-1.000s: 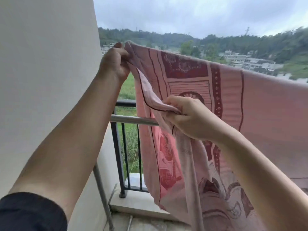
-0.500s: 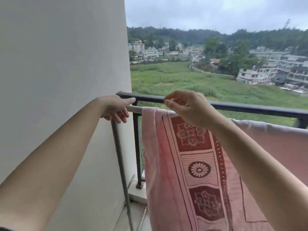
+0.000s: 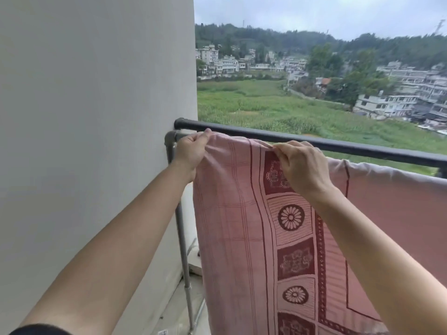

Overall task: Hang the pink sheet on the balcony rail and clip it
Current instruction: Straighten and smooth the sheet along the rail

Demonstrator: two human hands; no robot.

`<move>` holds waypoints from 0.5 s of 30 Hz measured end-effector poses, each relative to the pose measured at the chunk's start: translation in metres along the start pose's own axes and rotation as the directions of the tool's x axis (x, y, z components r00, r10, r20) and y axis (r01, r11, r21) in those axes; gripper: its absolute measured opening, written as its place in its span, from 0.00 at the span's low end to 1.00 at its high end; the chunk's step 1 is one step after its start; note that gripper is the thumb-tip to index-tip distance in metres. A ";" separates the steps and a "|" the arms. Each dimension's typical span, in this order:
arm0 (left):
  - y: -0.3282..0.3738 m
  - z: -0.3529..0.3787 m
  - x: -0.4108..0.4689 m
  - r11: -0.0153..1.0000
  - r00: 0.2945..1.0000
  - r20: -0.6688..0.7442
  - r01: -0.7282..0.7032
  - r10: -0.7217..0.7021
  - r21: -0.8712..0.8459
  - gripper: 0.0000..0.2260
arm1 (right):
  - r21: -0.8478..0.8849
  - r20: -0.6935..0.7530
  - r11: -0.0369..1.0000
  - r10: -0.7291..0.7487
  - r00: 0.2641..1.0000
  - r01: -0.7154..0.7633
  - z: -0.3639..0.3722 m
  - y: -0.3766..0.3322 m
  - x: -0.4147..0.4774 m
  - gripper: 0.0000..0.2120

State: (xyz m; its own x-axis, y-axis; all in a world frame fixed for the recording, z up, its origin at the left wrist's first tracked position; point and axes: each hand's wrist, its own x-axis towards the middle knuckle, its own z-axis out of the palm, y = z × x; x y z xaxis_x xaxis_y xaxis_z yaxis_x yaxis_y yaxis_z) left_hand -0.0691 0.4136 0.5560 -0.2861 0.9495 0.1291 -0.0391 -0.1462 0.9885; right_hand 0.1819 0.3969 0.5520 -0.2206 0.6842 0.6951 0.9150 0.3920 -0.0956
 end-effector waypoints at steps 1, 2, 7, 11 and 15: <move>0.004 -0.009 0.006 0.999 1.000 -0.029 -0.007 0.005 -0.048 0.12 | 0.015 -0.069 0.999 -0.033 0.997 0.034 -0.002 0.001 -0.002 0.16; 0.012 -0.017 0.010 0.996 0.999 -0.046 -0.024 0.020 -0.081 0.10 | 0.023 -0.135 0.997 -0.064 0.989 0.068 -0.003 0.000 -0.003 0.16; 0.067 -0.018 0.020 0.953 0.993 0.112 0.011 0.025 -0.304 0.11 | 0.062 -0.437 0.992 -0.069 0.897 0.106 -0.013 -0.005 -0.011 0.14; 0.081 -0.003 0.004 0.987 0.841 0.522 0.161 -0.142 0.008 0.13 | 0.126 -0.478 0.973 0.233 0.847 -0.196 -0.037 0.025 -0.014 0.18; 0.051 0.014 -0.004 0.902 0.873 0.383 0.131 -0.302 0.412 0.10 | 0.092 -0.448 0.901 0.418 0.790 -0.425 -0.052 0.047 -0.027 0.19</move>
State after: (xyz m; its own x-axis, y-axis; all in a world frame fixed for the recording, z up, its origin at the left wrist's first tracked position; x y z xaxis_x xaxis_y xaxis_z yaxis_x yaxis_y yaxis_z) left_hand -0.0570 0.4063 0.6067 0.1284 0.9795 -0.1555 0.3213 0.1073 0.9409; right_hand 0.2487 0.3648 0.5653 0.3599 0.4289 0.8286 0.8866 0.1194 -0.4469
